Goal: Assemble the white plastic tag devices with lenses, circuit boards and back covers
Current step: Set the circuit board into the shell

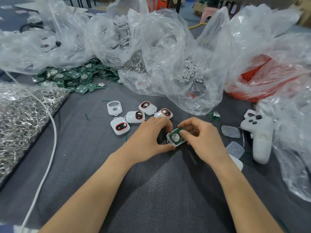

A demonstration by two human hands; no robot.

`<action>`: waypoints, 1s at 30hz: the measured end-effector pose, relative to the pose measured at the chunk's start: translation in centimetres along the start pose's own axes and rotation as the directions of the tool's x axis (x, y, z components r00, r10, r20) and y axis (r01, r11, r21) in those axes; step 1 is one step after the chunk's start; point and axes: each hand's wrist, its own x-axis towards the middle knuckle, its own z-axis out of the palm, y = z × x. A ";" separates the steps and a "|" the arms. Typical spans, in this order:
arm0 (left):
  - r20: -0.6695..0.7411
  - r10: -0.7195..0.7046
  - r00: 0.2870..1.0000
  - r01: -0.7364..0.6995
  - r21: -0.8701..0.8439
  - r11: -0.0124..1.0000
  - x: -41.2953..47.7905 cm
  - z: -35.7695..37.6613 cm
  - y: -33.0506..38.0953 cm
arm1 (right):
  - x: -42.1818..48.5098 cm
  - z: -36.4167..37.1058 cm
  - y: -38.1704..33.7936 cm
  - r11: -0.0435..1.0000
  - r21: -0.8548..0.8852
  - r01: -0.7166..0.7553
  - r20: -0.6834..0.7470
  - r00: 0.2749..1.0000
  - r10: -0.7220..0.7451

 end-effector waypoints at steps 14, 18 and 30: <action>0.008 0.004 1.000 -0.004 0.014 1.000 0.0 0.1 0.0 | 0.0 0.8 0.2 0.998 -0.024 0.055 -0.076 0.996 -0.056; 0.006 -0.006 1.000 0.006 -0.011 1.000 0.0 0.1 0.1 | 0.1 0.7 0.3 0.999 0.018 0.048 -0.058 0.997 -0.047; 0.015 -0.034 0.999 0.035 -0.049 0.998 -0.2 -0.1 0.9 | 0.1 0.4 0.6 0.997 0.082 0.010 -0.044 0.999 -0.007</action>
